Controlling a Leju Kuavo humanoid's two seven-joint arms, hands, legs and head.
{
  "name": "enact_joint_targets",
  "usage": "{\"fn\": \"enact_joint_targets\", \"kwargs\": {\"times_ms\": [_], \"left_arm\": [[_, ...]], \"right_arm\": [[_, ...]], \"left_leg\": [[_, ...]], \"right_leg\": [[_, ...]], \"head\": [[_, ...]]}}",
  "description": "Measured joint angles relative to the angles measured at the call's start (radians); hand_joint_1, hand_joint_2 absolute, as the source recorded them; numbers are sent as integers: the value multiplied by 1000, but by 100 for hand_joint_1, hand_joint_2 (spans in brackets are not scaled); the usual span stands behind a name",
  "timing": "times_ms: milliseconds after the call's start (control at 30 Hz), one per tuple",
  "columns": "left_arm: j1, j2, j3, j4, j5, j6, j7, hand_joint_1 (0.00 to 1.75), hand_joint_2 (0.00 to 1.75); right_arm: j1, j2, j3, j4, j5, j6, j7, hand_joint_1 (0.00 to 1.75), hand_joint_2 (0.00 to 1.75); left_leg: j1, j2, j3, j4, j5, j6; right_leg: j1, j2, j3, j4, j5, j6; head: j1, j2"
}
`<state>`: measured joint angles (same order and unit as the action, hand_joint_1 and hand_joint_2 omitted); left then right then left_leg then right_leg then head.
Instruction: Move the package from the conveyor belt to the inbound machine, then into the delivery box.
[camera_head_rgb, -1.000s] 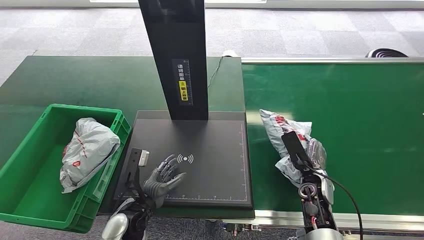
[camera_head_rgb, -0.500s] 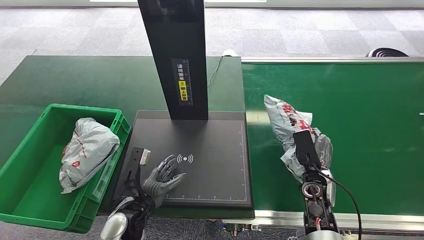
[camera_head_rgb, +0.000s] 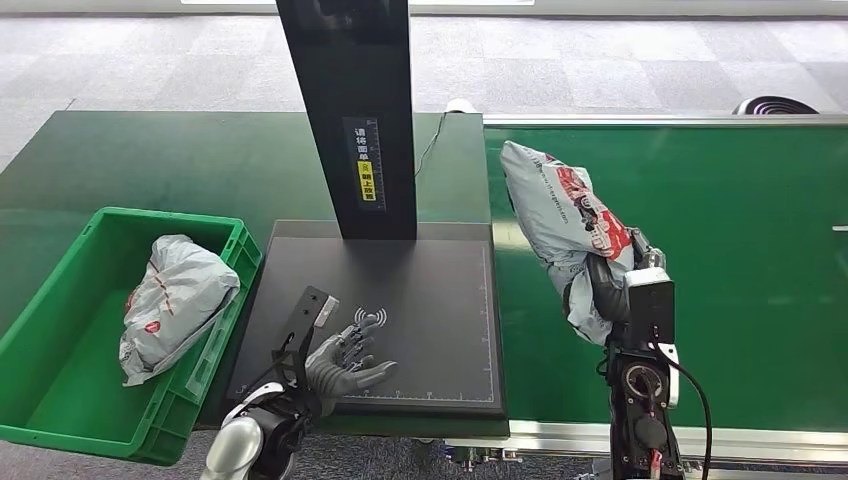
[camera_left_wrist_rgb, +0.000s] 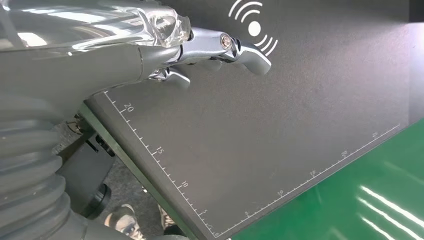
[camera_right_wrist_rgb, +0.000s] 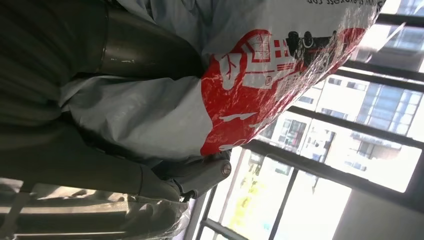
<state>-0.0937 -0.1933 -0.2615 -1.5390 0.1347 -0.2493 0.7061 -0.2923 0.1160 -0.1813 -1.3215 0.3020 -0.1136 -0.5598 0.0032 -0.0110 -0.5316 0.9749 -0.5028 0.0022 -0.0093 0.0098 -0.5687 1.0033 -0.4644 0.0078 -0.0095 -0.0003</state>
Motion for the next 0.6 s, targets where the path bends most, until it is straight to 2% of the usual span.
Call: {"fn": "enact_joint_targets", "kwargs": {"times_ms": [167, 300, 433, 533, 600], "left_arm": [[-17, 5, -1, 5, -12, -4, 34, 0, 175], [-26, 7, -1, 4, -58, 39, 62, 0, 175], [-32, 4, 2, -18, -120, 182, 115, 0, 175], [-31, 2, 15, -60, -145, 316, 169, 0, 175], [-29, 2, 28, -90, -151, 384, 176, 0, 175]], "right_arm": [[2, -8, 69, -19, 58, 127, -3, 175, 175], [0, -17, 152, -2, 192, 211, 32, 175, 175], [-3, -20, 243, 52, 300, 247, 65, 175, 175], [-12, -22, 296, 91, 329, 254, 79, 175, 175], [-20, -23, 321, 111, 339, 256, 85, 175, 175]], "left_leg": [[0, 1, 0, 0, 0, 0], [0, 1, 0, 0, 0, 0], [0, 1, 0, 0, 0, 0], [0, 1, 0, 0, 0, 0], [0, 1, 0, 0, 0, 0]], "right_leg": [[0, 1, 0, 0, 0, 0], [0, 1, 0, 0, 0, 0], [0, 1, 0, 0, 0, 0], [0, 1, 0, 0, 0, 0], [0, 1, 0, 0, 0, 0]], "head": [[0, 0], [0, 0], [0, 0], [0, 0], [0, 0]]}}
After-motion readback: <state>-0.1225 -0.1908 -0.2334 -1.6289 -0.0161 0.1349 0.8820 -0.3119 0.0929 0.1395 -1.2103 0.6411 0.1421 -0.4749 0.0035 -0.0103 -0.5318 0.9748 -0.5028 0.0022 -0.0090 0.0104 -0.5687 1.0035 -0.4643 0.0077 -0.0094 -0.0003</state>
